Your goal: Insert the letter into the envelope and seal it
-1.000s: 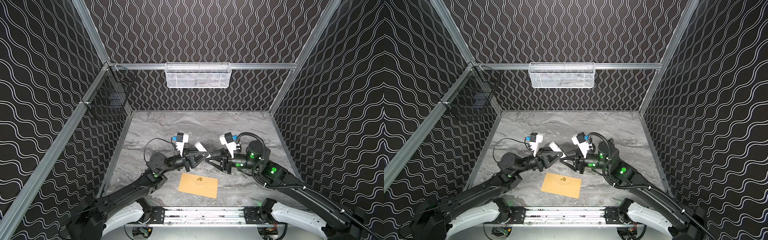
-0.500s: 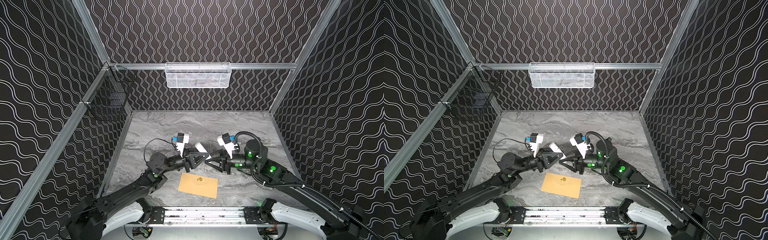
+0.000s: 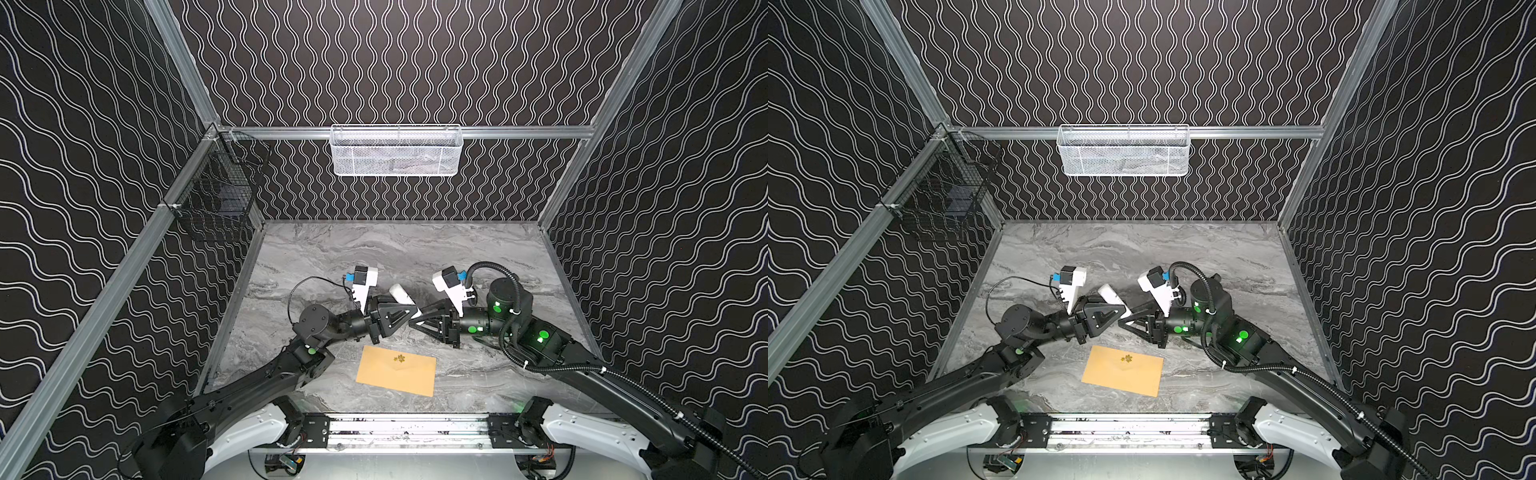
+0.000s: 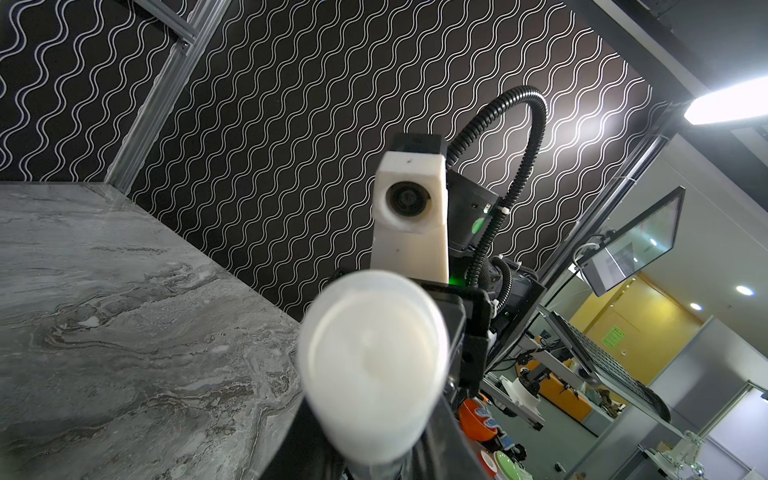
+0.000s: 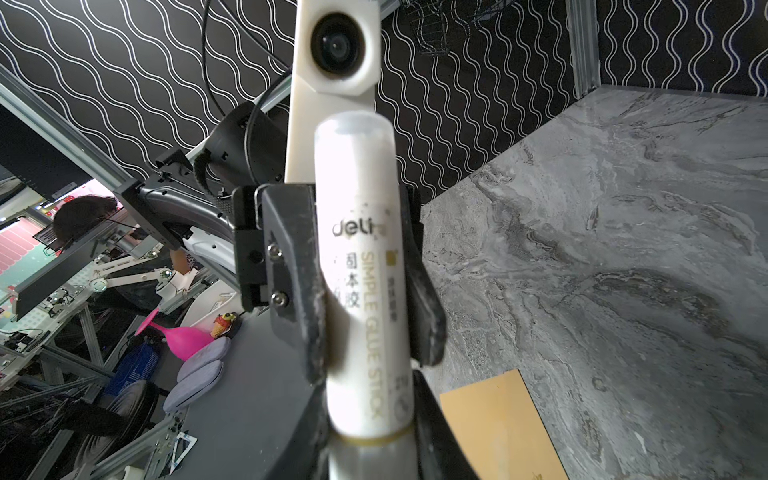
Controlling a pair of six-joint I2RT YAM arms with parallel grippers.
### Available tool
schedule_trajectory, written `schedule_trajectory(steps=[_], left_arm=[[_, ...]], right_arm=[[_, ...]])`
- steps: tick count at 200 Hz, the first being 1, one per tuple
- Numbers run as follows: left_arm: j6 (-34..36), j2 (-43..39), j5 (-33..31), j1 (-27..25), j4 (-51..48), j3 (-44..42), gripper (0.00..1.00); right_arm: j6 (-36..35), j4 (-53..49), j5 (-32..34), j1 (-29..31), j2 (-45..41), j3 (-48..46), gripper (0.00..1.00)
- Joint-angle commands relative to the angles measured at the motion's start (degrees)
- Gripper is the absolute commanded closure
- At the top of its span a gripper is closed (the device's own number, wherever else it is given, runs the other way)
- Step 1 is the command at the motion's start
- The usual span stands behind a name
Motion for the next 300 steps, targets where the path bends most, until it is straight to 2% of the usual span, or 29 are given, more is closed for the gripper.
schedule_trajectory(steps=[1,29,47,58,94,128,174,212,255,300], left_arm=[[2.4,-0.44,-0.47,0.04,-0.75,0.61,0.96],[4.0,-1.15,-1.39,0.06,-3.34,0.61,0.76],[4.99,-1.77,-2.65,0.04,-5.64,0.35,0.53],[6.11,-2.47,-3.62,0.04,-8.13,0.43,0.44],[12.8,-7.01,-8.57,0.04,-20.36,0.8,0.2],[18.07,-11.46,-15.23,0.04,-31.95,1.55,0.02],[21.84,-13.52,-23.96,0.13,-49.77,4.39,0.01],[22.42,-12.91,-27.15,0.08,-55.39,3.51,0.01],[22.6,-11.27,-30.56,0.13,-59.4,3.51,0.01],[21.12,-8.91,-30.65,0.12,-60.17,3.75,0.01]], right_arm=[[0.35,1.2,0.68,0.11,0.29,0.36,0.86],[0.61,-0.2,2.62,0.12,0.71,0.81,0.89],[1.13,-0.7,5.1,-0.07,0.4,0.64,0.91],[1.55,-1.04,6.61,-0.43,0.14,0.39,0.93],[2.8,-2.54,9.26,-3.32,-0.68,-0.74,0.96],[3.98,-5.45,15.81,-5.27,-2.08,-2.65,0.96],[7.85,-12.96,27.97,-6.08,-3.15,-6.65,0.96],[10.28,-18.56,37.42,-6.47,-1.15,-10.38,0.96],[11.24,-18.56,40.44,-7.46,2.89,-12.24,0.96],[10.87,-16.72,39.07,-8.59,4.91,-12.62,0.95]])
